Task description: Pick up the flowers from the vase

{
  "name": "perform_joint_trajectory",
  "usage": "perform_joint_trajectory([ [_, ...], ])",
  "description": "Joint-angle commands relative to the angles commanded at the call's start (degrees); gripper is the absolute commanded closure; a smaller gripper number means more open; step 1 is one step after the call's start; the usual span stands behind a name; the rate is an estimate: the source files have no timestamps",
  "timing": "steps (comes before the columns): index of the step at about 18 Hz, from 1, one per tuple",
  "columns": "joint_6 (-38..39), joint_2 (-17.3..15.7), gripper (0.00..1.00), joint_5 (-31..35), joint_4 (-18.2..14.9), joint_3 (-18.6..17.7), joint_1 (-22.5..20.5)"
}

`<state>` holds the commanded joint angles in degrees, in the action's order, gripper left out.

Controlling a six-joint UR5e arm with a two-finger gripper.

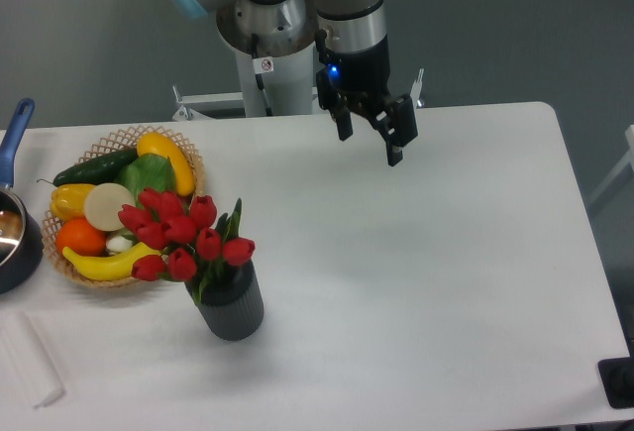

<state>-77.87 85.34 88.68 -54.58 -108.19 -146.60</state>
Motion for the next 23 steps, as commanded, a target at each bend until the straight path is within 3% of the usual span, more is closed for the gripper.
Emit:
perform_joint_trajectory([
  [11, 0.5, 0.0, 0.00, -0.4, 0.1, -0.7, 0.2],
  [15, 1.3, -0.1, 0.00, -0.5, 1.1, -2.6, 0.2],
  [21, 9.3, 1.8, 0.00, -2.2, 1.1, -1.9, 1.5],
  [23, 15.3, 3.0, 0.00, -3.9, 1.1, -1.5, 2.1],
])
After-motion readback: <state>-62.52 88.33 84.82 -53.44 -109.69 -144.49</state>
